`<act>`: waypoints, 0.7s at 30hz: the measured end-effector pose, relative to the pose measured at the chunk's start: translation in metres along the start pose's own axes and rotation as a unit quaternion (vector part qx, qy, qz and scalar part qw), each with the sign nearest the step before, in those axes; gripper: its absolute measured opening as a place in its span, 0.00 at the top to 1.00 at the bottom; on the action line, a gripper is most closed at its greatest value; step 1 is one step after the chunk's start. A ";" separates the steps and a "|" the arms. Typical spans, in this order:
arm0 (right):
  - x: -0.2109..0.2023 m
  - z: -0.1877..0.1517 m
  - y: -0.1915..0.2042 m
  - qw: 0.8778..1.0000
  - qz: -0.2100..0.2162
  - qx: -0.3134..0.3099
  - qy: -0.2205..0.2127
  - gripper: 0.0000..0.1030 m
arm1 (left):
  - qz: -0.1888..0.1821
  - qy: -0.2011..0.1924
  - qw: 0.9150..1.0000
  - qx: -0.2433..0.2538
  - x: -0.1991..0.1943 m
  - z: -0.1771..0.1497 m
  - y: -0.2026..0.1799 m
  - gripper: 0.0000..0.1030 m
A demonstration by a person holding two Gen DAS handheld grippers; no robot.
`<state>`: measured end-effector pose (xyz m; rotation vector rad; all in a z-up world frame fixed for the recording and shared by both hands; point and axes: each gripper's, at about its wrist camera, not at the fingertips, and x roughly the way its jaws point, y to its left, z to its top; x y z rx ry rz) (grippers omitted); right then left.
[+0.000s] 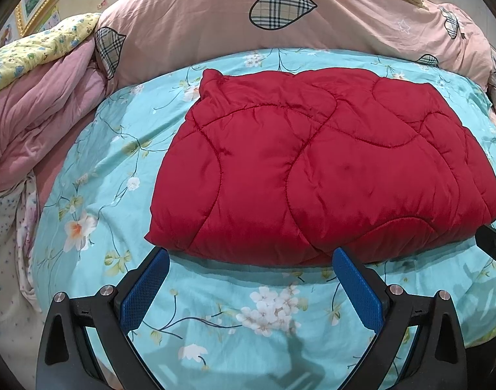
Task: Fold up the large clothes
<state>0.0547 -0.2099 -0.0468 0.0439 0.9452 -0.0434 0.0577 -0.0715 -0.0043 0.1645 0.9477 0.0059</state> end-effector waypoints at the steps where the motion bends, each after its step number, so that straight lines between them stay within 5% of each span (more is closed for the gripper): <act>1: 0.000 0.001 0.000 1.000 0.000 0.001 -0.001 0.01 | 0.000 0.000 1.000 0.000 0.000 0.000 0.000 0.01; 21: -0.002 0.003 0.001 1.000 0.000 0.000 -0.003 0.01 | -0.003 -0.007 1.000 -0.002 -0.001 0.001 0.001 0.01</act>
